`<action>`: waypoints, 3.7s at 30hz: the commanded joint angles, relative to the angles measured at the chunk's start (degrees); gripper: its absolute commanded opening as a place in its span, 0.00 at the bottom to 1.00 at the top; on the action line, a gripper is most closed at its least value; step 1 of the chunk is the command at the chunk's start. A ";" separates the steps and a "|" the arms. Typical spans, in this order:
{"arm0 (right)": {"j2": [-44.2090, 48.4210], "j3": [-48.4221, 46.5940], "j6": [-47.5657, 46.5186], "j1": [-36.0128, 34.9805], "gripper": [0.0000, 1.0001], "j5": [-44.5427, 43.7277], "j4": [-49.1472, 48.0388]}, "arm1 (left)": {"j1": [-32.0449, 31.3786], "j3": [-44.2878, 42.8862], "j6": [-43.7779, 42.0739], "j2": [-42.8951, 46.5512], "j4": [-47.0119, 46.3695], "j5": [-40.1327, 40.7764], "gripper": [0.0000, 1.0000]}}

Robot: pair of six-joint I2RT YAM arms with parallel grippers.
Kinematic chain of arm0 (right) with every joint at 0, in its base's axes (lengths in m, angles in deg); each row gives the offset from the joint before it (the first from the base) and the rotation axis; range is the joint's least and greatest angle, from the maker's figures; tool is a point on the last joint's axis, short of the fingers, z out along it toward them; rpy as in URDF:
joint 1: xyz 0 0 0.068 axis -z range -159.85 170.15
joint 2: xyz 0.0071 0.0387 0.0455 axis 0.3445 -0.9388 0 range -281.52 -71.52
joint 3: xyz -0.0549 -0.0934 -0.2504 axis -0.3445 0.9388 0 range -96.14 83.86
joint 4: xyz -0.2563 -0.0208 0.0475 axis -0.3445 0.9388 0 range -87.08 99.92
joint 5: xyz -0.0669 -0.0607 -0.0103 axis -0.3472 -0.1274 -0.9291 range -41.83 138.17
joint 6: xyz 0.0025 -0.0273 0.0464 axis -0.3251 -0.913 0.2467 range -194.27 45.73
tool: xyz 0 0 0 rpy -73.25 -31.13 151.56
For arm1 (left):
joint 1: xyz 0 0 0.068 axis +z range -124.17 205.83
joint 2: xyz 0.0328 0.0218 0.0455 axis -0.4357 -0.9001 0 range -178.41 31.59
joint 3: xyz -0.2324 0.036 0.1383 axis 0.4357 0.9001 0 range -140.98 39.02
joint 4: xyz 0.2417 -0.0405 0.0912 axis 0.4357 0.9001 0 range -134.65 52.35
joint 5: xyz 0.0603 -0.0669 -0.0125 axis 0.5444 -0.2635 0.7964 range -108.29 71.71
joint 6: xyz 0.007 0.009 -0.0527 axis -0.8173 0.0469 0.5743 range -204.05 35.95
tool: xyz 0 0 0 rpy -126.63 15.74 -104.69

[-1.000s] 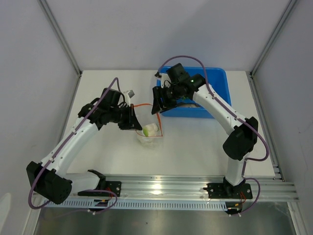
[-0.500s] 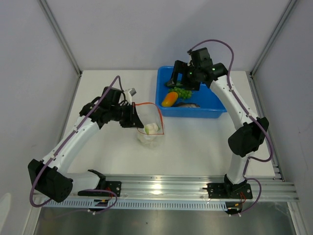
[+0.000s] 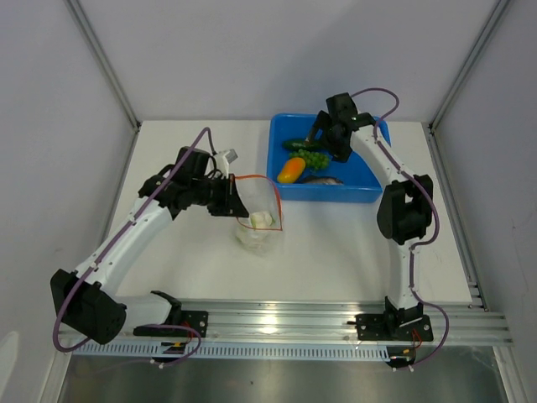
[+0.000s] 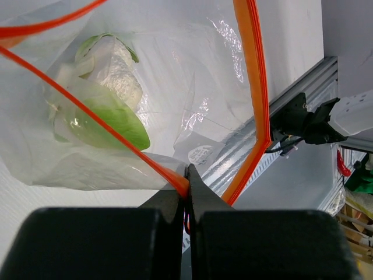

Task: Place the food in the zip-top bag and seal the zipper
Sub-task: Pick up the fake fruit from the bin.

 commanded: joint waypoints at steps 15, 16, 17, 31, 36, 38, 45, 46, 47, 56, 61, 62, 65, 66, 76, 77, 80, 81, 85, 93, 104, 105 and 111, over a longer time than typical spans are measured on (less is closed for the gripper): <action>-6.63 -1.51 -4.08 1.93 0.99 -0.82 0.36 | 3.42 0.23 -0.03 -3.24 -0.69 1.99 0.01; -6.20 -0.90 -4.27 1.93 0.99 -0.47 0.54 | 3.42 0.31 0.41 -3.77 -0.96 1.38 0.01; -6.02 -0.28 -4.44 2.02 1.00 -0.11 0.10 | 3.42 0.57 0.85 -4.56 -1.65 1.02 0.01; -8.12 -2.73 -2.69 -0.79 0.99 7.53 -3.24 | 3.42 0.31 0.33 -6.67 0.79 1.72 0.00; -11.80 -6.68 -1.46 -1.94 0.99 8.68 -3.68 | 3.42 -0.21 -0.46 -6.67 1.50 1.81 0.00; -13.13 -8.44 -0.76 -2.63 0.99 8.24 -3.59 | 3.42 -0.65 -0.72 -6.85 1.94 1.81 0.01; -16.65 -11.52 0.83 -3.26 0.99 6.04 -2.01 | 3.42 -1.53 -1.08 -6.32 2.99 2.07 0.01; -17.17 -11.61 1.18 -3.34 0.99 6.13 -1.92 | 3.42 -1.36 -1.17 -6.23 3.08 2.07 0.01; -17.44 -11.70 1.36 -3.34 1.00 6.04 -1.83 | 3.42 -1.36 -1.08 -6.15 3.17 2.16 0.00; -21.83 -16.26 2.94 -4.31 0.93 6.40 -1.75 | 3.42 -0.83 -0.73 -5.62 3.00 1.99 0.01; -22.63 -16.53 3.64 -4.05 0.87 6.74 -1.92 | 3.42 -1.18 -0.64 -5.71 3.00 2.07 0.01; -22.54 -16.45 3.64 -4.05 0.84 6.83 -1.92 | 3.42 -1.27 -0.64 -5.53 3.08 2.07 0.01; -22.45 -16.01 3.64 -3.96 0.76 7.45 -2.27 | 3.42 -0.57 -0.64 -5.09 2.91 2.43 0.00; -22.45 -15.83 3.90 -3.78 0.71 7.88 -2.53 | 3.42 -0.22 -0.64 -4.92 2.73 2.43 0.01; -20.17 -15.13 3.82 -3.52 0.35 8.42 -3.06 | 3.42 0.40 -1.87 -5.18 1.86 2.52 0.01; -19.30 -15.13 3.47 -3.43 0.30 8.42 -3.06 | 3.42 0.49 -2.13 -5.27 1.77 2.25 0.01; -17.80 -14.60 2.59 -3.34 0.21 7.89 -3.06 | 3.51 0.58 -2.57 -5.62 1.24 1.46 0.01; -16.57 -14.08 2.33 -3.34 0.19 7.71 -3.06 | 3.51 0.66 -2.57 -5.79 1.15 1.20 0.01; -12.88 -12.41 0.57 -3.34 0.12 6.66 -3.15 | 3.60 0.75 -3.01 -5.97 0.62 0.05 0.01; -6.29 -12.23 -3.47 -3.78 0.00 6.13 -3.77 | 3.95 1.02 -3.27 -5.97 -0.08 -2.84 0.01; 9.86 -5.14 -19.81 -12.29 0.00 10.52 -3.06 | 4.48 1.37 -1.43 -7.38 -1.57 -8.12 0.00; 11.55 -3.54 -20.35 -13.26 0.00 10.79 -4.72 | 4.48 1.46 -1.26 -7.38 -1.57 -8.29 0.01; 23.32 8.93 -20.44 -19.42 0.00 12.46 -13.59 | 4.65 -0.04 -0.82 -7.46 -0.61 -8.03 0.01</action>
